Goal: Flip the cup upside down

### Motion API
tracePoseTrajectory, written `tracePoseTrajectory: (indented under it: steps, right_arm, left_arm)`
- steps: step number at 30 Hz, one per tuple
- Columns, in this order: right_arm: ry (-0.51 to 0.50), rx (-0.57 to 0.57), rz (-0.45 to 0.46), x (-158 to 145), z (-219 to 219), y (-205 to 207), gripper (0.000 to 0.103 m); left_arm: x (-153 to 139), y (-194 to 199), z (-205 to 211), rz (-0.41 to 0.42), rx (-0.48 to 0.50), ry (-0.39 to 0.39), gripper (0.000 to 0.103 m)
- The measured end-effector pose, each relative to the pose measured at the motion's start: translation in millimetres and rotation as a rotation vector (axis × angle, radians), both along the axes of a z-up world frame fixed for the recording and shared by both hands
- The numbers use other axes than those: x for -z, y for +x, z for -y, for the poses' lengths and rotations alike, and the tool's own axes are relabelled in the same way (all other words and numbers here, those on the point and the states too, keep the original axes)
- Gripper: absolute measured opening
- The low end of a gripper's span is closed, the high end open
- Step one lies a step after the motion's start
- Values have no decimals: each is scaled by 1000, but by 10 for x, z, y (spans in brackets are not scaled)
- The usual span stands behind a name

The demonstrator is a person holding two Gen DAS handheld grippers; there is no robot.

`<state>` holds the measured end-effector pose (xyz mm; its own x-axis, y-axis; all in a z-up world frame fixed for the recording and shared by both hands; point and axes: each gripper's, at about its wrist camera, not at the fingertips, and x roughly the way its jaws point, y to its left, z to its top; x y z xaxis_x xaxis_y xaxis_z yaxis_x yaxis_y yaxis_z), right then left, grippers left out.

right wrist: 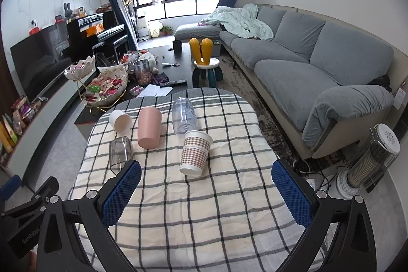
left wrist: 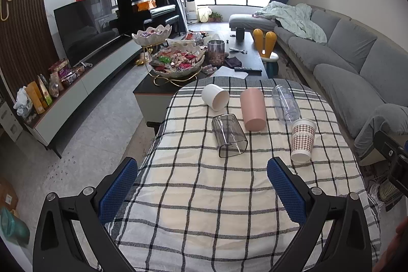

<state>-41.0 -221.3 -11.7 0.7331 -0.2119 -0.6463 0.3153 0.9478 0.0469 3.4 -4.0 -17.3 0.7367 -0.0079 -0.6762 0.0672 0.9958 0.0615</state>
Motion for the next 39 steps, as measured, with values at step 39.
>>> tracePoseTrajectory:
  steps: [39]
  right_arm:
    - [29,51,-99,562,555,1922,103]
  left_arm:
    - [973,2413,761,-440,66,76,103]
